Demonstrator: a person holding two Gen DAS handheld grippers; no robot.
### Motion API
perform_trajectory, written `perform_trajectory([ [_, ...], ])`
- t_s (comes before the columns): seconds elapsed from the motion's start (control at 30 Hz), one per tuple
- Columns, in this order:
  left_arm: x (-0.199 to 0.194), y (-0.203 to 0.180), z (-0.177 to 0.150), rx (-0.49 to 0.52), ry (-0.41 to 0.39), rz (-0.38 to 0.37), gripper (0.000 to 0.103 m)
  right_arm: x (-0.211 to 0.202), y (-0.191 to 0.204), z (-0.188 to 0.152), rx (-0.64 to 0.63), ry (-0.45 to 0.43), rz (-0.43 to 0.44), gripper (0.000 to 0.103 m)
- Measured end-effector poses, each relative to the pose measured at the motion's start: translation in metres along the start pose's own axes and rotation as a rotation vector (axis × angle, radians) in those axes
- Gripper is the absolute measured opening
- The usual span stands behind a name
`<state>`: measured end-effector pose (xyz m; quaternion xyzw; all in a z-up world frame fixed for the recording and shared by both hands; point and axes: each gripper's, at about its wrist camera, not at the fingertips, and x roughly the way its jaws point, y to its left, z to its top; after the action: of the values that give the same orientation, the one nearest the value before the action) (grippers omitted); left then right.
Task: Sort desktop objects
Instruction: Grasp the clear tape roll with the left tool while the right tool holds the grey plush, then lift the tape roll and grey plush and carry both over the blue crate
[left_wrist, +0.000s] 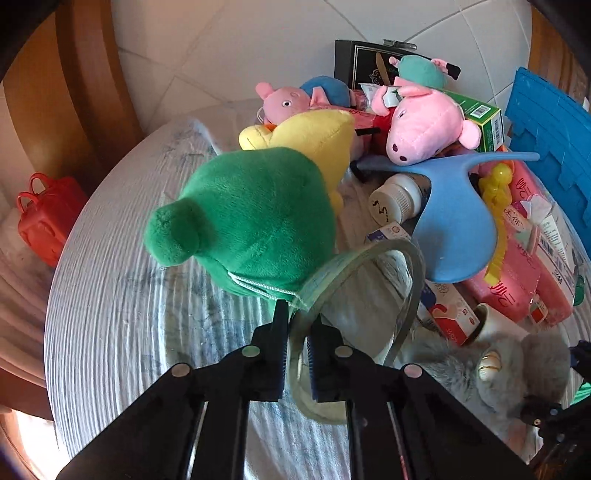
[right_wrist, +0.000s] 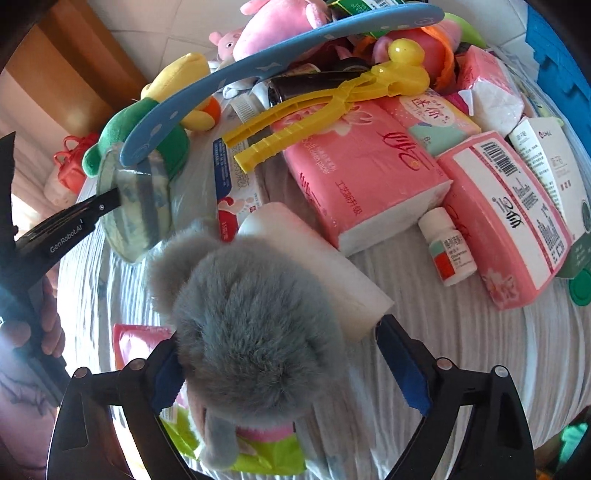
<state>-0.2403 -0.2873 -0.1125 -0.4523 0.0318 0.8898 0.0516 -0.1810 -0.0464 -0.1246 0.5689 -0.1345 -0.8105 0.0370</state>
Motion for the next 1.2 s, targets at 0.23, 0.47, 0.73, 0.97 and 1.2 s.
perform_trajectory([
  [0.23, -0.063, -0.009, 0.005, 0.025, -0.131, 0.028, 0.008, -0.039, 0.02, 0.008, -0.045, -0.106, 0.052, 0.041],
  [0.47, -0.114, -0.025, 0.012, 0.024, -0.217, 0.014, 0.008, -0.121, 0.026, 0.032, -0.092, -0.332, 0.012, 0.039],
  [0.73, -0.145, -0.07, 0.036, 0.062, -0.298, -0.058, 0.008, -0.211, -0.012, 0.046, -0.085, -0.518, -0.108, 0.039],
  [0.97, -0.161, -0.15, 0.072, 0.121, -0.371, -0.102, 0.008, -0.276, -0.087, 0.063, -0.054, -0.626, -0.163, 0.039],
  [1.2, -0.184, -0.286, 0.138, 0.157, -0.492, -0.161, 0.008, -0.382, -0.193, 0.092, -0.074, -0.793, -0.222, 0.039],
])
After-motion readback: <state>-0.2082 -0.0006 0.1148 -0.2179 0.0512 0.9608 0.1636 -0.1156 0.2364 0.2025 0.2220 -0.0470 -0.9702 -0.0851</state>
